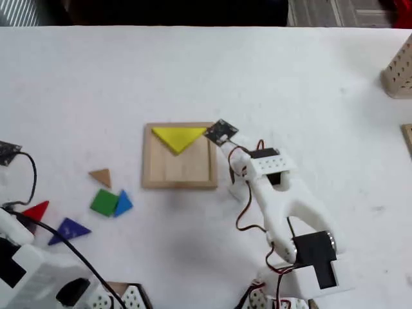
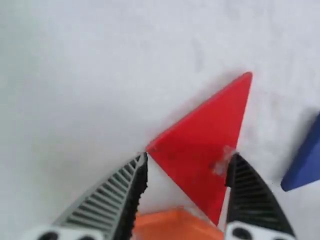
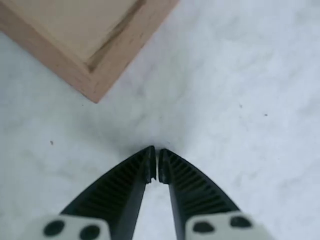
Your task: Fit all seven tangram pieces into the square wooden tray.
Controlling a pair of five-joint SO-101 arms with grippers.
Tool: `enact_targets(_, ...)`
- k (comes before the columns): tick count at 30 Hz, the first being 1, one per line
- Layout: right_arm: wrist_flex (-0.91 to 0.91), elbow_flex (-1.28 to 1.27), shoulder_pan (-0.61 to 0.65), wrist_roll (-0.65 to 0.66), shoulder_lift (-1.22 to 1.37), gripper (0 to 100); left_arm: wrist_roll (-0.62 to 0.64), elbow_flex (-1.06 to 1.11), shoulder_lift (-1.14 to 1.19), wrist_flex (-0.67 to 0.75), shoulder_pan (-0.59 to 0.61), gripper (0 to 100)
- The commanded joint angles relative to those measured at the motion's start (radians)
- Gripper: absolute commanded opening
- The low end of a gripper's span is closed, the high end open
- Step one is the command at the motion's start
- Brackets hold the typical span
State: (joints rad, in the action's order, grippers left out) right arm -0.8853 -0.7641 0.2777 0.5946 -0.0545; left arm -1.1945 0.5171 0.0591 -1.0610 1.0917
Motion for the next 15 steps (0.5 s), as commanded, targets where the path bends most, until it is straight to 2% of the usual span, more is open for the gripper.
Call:
enact_targets(1,-0.024,-0.005,0.025,0.014,-0.024,1.9,0.017,0.103,-0.004,0.153,0.007,26)
enact_targets(4,-0.024,-0.005,0.025,0.014,-0.024,1.9,0.017,0.143,-0.005,0.264,0.013,27)
enact_targets(8,-0.024,-0.005,0.025,0.014,-0.024,1.9,0.018,0.158,-0.004,0.365,0.039,33)
enact_targets(10,-0.024,-0.005,0.025,0.014,-0.024,1.9,0.011,0.178,-0.005,0.393,0.039,34)
enact_targets(15,-0.024,-0.005,0.025,0.014,-0.024,1.9,-0.101,0.181,-0.005,0.404,0.035,34)
